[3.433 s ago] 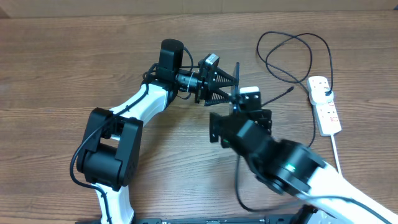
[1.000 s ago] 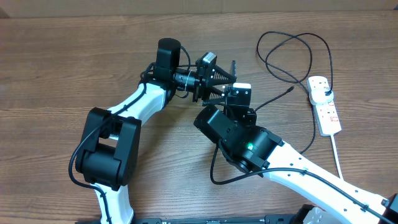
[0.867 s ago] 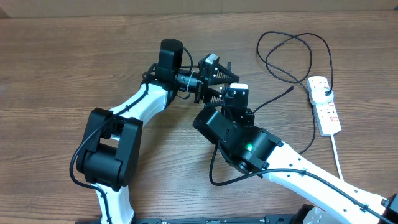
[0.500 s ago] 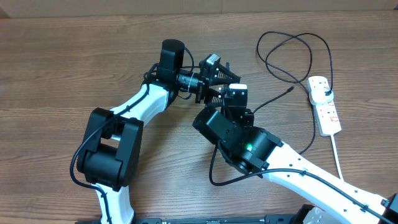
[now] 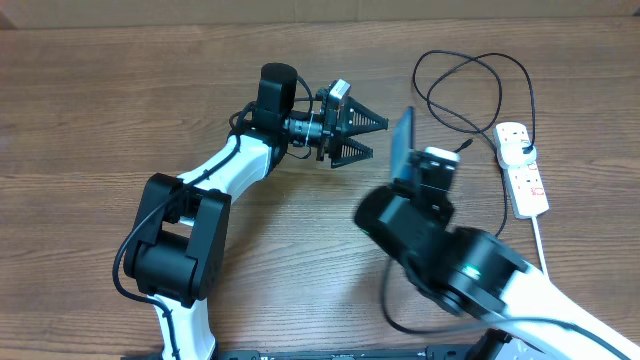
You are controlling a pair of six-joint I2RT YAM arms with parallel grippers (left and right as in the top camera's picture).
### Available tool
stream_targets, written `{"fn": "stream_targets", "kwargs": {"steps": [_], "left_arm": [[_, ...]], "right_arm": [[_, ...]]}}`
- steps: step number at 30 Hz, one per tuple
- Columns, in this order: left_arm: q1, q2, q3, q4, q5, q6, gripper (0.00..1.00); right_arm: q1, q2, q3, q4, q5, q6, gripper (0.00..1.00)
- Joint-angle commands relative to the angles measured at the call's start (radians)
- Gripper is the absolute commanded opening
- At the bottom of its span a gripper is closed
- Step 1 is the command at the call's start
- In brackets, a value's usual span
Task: Plug charger to phone and switch on socket
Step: 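Open the left gripper and pull the phone away with the right gripper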
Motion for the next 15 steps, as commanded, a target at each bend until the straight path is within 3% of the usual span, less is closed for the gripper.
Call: {"fn": "stream_targets", "kwargs": {"steps": [1,9,12,15], "left_arm": [[0.000,-0.034,0.036,0.004,-0.080,0.061,1.00],[0.012,-0.144,0.077,-0.011,-0.101,0.171,1.00],[0.034,-0.201,0.077,-0.127,-0.148,0.243,1.00],[0.070,-0.278,0.077,-0.377,-0.284,0.390,1.00]], "right_arm": [[0.003,-0.092,0.030,-0.050,0.035,0.102,0.04],[0.003,-0.192,0.030,-0.228,-0.004,0.289,0.04],[0.003,-0.195,0.030,-0.237,-0.031,0.289,0.04],[0.003,-0.195,0.029,-0.255,-0.044,0.299,0.04]]}}
